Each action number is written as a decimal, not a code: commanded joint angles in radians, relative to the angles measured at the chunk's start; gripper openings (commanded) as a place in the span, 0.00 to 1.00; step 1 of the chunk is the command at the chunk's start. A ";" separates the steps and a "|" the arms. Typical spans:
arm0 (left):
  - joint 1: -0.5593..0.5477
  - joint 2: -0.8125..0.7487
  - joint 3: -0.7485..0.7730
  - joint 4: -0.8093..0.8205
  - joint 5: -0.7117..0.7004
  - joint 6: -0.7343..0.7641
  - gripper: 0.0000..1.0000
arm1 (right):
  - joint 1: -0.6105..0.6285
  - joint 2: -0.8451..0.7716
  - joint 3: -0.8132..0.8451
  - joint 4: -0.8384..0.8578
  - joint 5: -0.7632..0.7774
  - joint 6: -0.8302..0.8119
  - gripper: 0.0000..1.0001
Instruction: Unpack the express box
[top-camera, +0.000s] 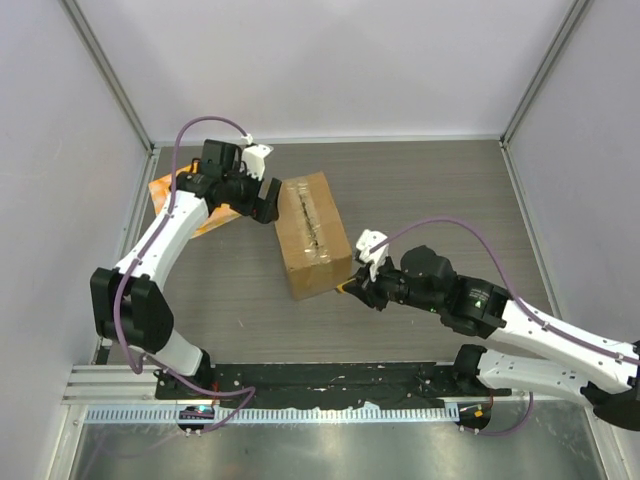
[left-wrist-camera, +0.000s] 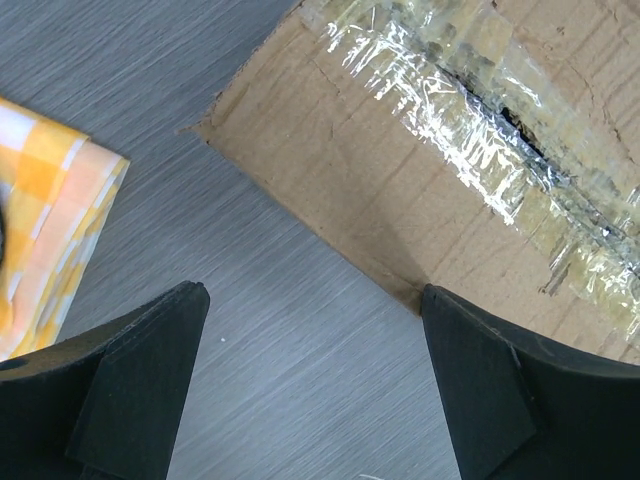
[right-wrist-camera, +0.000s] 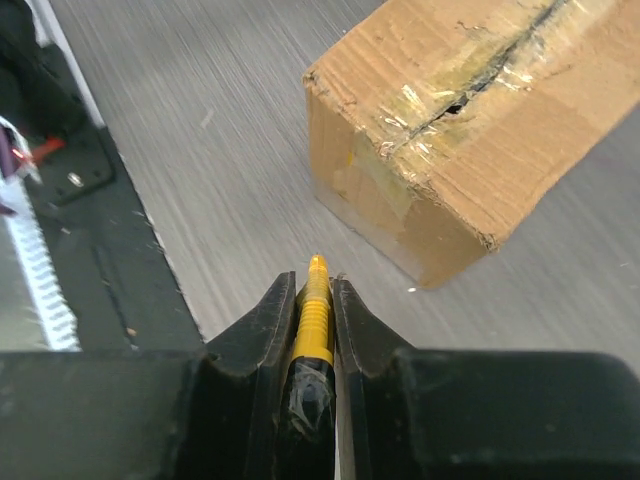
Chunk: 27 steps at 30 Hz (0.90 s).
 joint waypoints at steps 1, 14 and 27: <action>0.021 0.071 0.038 -0.024 0.028 -0.024 0.92 | 0.080 -0.005 0.030 0.047 0.149 -0.345 0.01; 0.049 0.094 0.174 -0.084 0.197 -0.118 0.89 | 0.261 0.152 0.069 0.223 0.316 -0.683 0.01; 0.024 0.157 0.135 -0.090 0.220 -0.155 0.84 | 0.265 0.271 0.115 0.279 0.258 -0.779 0.01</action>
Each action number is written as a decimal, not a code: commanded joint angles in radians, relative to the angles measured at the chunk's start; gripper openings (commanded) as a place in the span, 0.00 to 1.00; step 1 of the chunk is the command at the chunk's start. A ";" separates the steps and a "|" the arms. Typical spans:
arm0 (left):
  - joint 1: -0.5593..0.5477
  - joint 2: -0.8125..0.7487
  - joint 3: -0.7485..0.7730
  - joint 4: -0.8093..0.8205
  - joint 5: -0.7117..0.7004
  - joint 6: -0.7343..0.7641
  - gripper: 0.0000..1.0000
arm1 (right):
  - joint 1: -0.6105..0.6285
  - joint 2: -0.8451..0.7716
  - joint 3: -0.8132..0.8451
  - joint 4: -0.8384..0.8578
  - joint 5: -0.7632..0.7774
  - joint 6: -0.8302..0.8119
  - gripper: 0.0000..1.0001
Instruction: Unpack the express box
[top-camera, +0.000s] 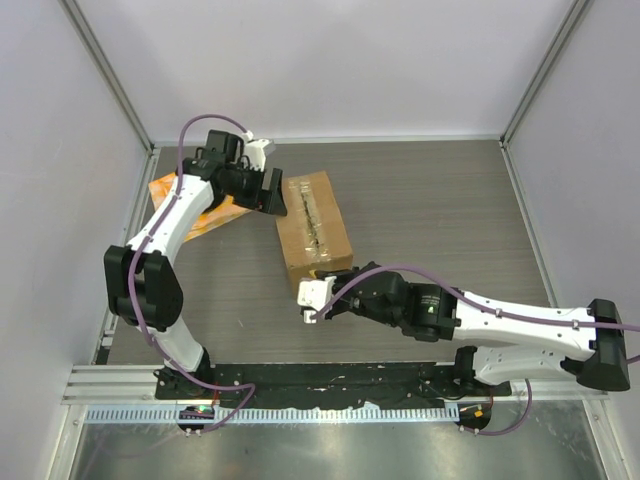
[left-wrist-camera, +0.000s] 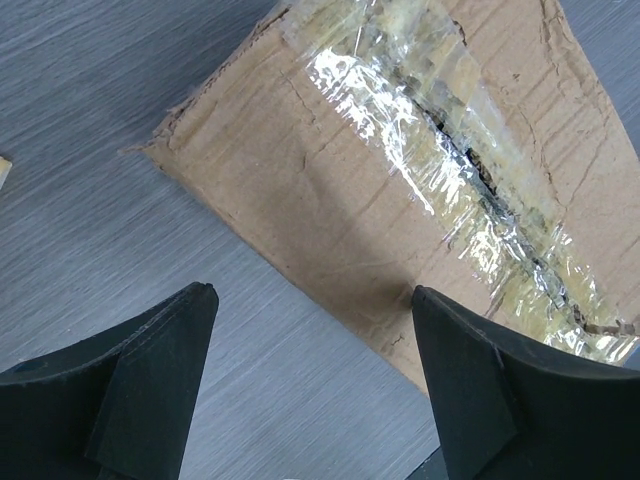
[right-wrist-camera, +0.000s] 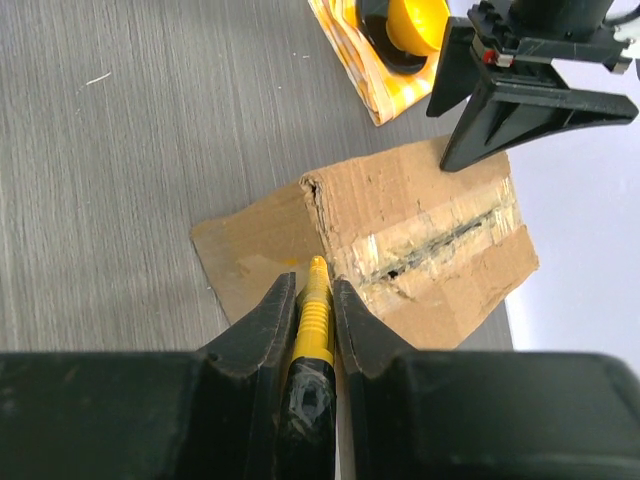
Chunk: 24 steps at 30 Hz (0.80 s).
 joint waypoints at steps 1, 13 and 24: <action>-0.018 0.004 -0.009 -0.010 0.023 -0.003 0.82 | 0.006 0.041 0.069 0.074 -0.015 -0.064 0.01; -0.055 0.021 -0.016 -0.012 -0.029 0.041 0.52 | 0.006 0.093 0.087 0.077 -0.020 -0.075 0.01; -0.081 0.044 0.008 -0.038 -0.070 0.063 0.36 | 0.006 0.096 0.097 0.080 -0.003 -0.110 0.01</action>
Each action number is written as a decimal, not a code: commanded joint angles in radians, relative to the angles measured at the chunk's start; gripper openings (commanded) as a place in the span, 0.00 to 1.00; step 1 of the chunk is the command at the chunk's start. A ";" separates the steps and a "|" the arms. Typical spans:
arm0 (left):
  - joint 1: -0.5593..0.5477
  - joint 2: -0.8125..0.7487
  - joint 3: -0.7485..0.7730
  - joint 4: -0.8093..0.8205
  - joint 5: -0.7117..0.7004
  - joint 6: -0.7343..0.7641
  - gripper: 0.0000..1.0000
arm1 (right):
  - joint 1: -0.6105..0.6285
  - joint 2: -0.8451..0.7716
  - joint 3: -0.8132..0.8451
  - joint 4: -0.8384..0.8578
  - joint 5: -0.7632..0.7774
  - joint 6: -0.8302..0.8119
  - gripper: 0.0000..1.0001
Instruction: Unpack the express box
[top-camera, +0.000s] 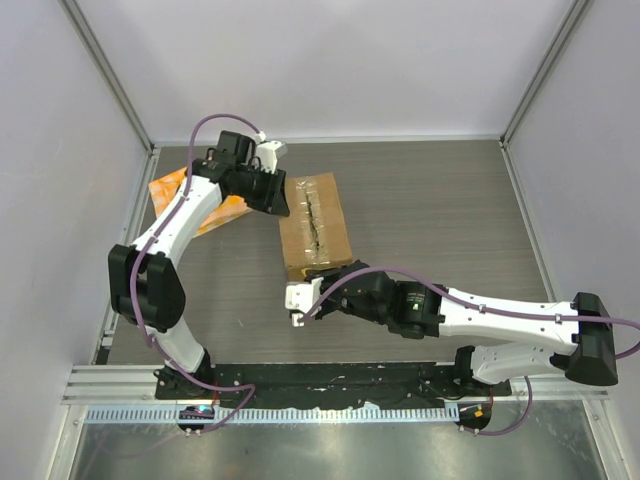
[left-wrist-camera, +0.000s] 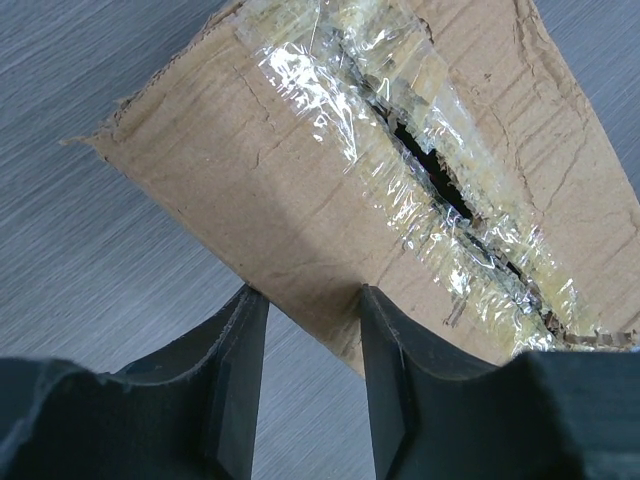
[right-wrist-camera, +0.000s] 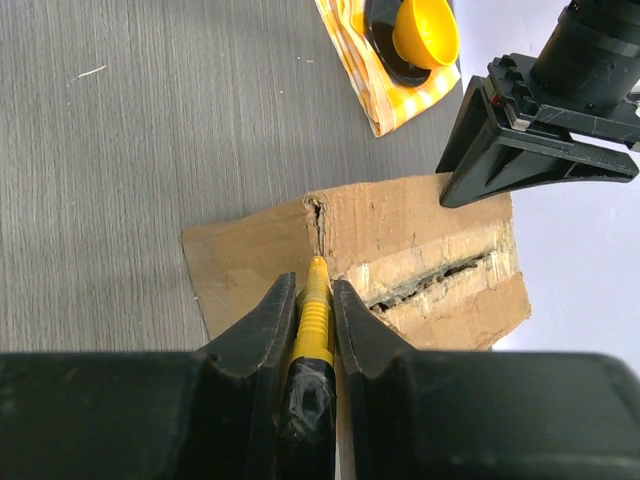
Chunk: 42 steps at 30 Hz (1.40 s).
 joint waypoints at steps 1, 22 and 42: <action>-0.017 0.041 0.009 -0.056 -0.051 0.051 0.36 | 0.006 0.003 0.055 0.049 0.013 -0.034 0.01; -0.021 0.038 0.023 -0.088 -0.046 0.092 0.31 | 0.005 0.006 -0.005 0.000 0.103 -0.083 0.01; -0.021 0.079 0.055 -0.125 -0.088 0.175 0.00 | 0.005 -0.062 -0.007 -0.291 0.194 -0.017 0.01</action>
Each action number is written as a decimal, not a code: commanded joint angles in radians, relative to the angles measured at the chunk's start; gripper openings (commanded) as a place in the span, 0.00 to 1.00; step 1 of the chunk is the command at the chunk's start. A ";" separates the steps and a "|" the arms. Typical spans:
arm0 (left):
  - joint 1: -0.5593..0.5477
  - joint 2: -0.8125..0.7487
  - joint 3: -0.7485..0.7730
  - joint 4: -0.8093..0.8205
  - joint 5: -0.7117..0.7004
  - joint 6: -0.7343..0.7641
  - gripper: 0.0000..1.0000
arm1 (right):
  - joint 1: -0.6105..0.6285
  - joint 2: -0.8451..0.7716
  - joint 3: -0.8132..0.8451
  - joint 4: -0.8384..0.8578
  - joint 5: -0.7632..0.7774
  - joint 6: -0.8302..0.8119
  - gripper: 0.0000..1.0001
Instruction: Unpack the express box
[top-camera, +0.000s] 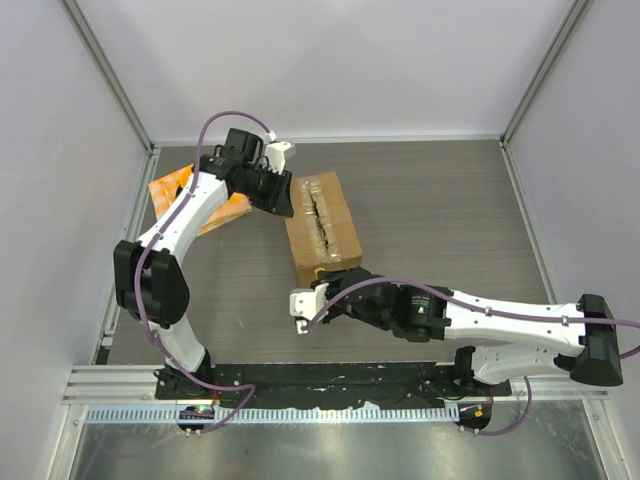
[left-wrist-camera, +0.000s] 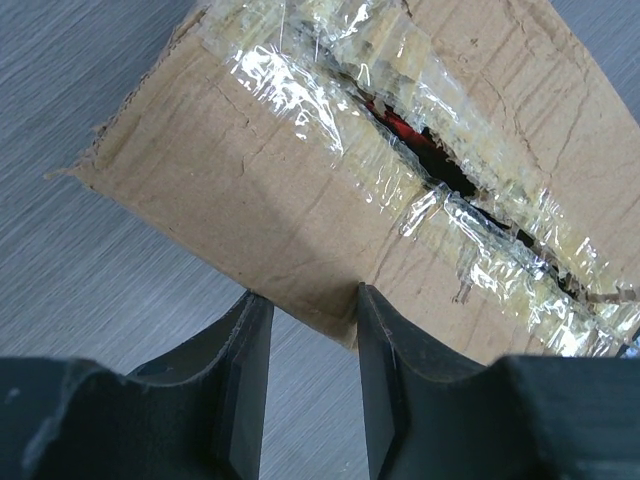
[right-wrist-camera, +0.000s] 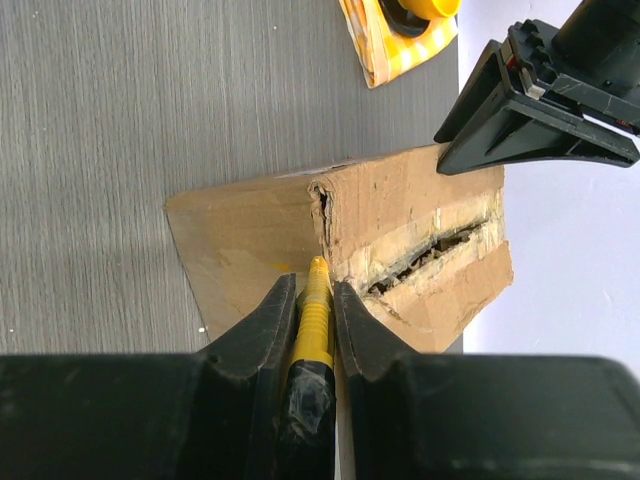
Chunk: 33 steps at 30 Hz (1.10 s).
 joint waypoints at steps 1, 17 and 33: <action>0.000 0.042 -0.003 -0.074 -0.079 0.120 0.00 | -0.007 -0.041 0.003 -0.199 0.110 0.043 0.01; 0.007 0.160 0.080 -0.175 -0.142 0.296 0.00 | -0.007 -0.064 0.000 -0.237 0.166 -0.020 0.01; 0.004 0.146 0.215 -0.245 -0.018 0.299 0.13 | -0.219 -0.065 0.132 -0.089 0.230 0.230 0.01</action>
